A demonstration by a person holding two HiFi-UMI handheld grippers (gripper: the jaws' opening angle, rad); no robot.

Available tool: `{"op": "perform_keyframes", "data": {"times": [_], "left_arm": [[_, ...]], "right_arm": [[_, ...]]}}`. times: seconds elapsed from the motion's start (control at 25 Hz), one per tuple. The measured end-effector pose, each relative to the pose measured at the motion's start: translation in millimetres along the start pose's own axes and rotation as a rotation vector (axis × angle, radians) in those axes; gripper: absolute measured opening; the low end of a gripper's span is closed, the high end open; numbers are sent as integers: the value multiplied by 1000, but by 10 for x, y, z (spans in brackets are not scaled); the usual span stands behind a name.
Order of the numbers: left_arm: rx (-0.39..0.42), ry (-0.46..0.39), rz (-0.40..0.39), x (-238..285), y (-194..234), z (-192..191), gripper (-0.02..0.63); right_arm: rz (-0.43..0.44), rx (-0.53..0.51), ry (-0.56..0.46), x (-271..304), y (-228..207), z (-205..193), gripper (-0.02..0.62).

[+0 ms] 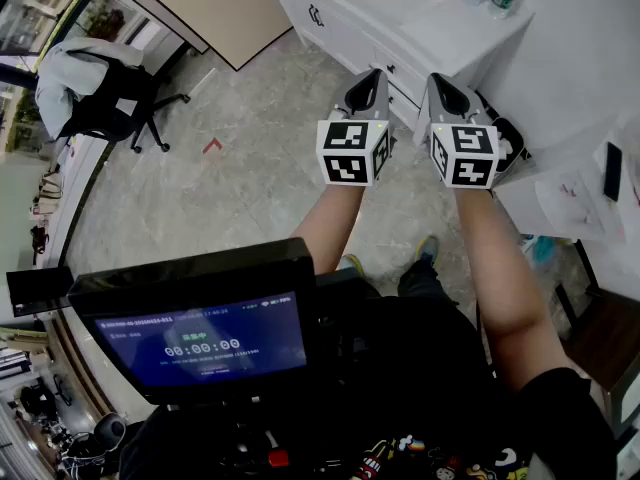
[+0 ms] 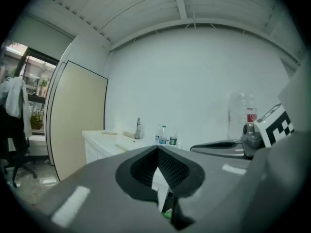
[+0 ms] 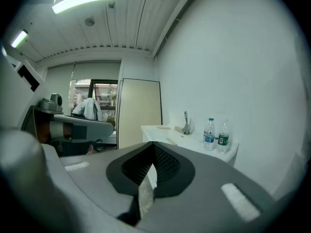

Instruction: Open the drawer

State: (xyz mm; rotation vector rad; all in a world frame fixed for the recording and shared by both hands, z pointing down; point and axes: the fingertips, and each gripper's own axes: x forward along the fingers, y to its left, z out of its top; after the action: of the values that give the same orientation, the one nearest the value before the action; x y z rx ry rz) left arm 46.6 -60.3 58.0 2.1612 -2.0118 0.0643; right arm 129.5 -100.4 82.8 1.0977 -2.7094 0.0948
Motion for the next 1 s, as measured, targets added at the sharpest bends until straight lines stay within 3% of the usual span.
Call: {"op": "perform_keyframes", "data": {"times": [0.24, 0.44, 0.56, 0.84, 1.0], "left_arm": [[10, 15, -27, 124, 68, -73, 0], [27, 37, -69, 373, -8, -259, 0], [36, 55, -78, 508, -21, -433, 0], [71, 97, -178, 965, 197, -897, 4], [67, 125, -218, 1247, 566, -1197, 5]], "right_arm": [[-41, -9, -35, 105, -39, -2, 21], [-87, 39, -22, 235, -256, -245, 21], [-65, 49, -3, 329, -290, -433, 21], [-104, 67, 1, 701, -344, -797, 21], [-165, 93, 9, 1069, -256, -1024, 21]]}}
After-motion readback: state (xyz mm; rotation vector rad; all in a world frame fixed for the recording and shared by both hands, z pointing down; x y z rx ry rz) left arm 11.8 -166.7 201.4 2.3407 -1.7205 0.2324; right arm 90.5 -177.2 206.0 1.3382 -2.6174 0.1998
